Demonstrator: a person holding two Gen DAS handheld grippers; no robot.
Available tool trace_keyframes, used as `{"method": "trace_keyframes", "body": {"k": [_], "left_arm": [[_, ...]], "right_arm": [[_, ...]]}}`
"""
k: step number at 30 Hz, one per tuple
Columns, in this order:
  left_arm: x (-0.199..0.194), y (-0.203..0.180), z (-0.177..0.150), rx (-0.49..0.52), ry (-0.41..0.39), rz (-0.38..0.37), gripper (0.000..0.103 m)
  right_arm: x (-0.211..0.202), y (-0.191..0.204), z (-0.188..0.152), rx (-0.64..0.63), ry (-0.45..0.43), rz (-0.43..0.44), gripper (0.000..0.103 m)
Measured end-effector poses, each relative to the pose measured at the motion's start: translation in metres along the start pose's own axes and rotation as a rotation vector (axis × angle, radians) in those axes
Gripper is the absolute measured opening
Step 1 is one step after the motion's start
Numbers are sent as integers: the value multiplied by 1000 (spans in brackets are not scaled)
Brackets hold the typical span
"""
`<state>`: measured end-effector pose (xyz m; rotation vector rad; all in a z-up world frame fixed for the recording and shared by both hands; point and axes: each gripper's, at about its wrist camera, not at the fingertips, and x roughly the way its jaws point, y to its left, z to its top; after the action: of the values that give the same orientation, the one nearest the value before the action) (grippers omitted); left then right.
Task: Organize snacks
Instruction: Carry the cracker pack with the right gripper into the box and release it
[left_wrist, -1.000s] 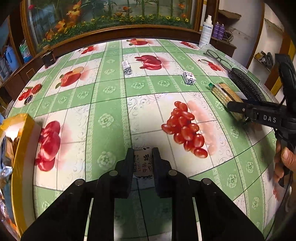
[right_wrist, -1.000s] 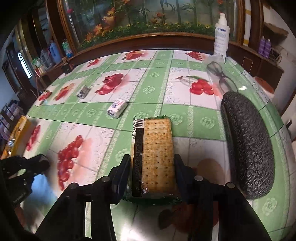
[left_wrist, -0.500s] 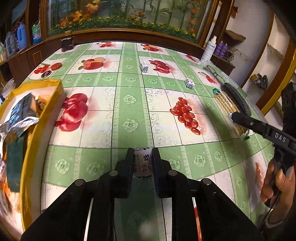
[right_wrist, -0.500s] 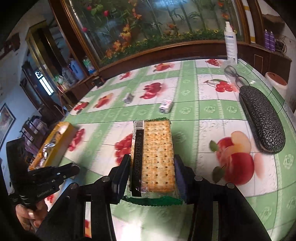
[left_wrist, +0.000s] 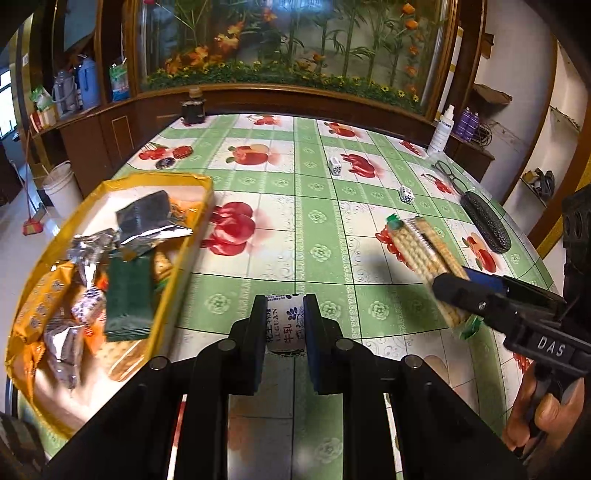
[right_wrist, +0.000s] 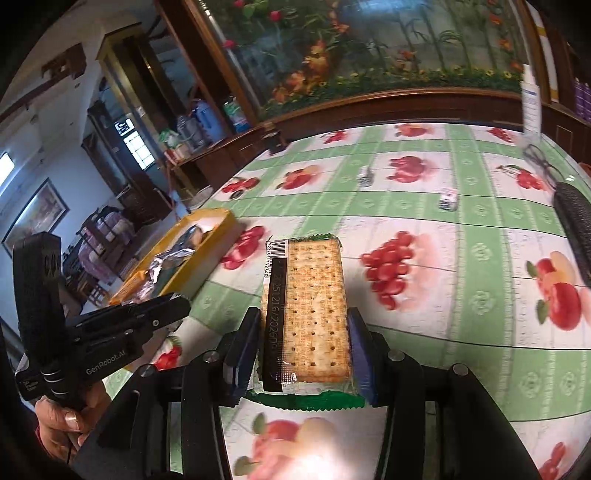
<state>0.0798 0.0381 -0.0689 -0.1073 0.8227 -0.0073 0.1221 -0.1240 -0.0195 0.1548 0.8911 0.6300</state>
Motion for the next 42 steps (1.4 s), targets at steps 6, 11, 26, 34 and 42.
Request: {"method": "trace_keyframes", "body": {"k": [6, 11, 26, 34, 42], "left_arm": [[-14, 11, -4, -4, -31, 58, 16], [-18, 26, -8, -29, -36, 90, 16], [-33, 73, -14, -90, -62, 179, 16], [-37, 97, -15, -121, -62, 221, 16], [-34, 119, -17, -149, -58, 260, 16]], "right_arm": [[6, 37, -2, -59, 11, 39, 47], [12, 55, -1, -83, 22, 70, 47], [43, 104, 9, -165, 55, 128, 47], [66, 131, 17, -194, 76, 167, 47], [91, 162, 28, -225, 85, 195, 47]]}}
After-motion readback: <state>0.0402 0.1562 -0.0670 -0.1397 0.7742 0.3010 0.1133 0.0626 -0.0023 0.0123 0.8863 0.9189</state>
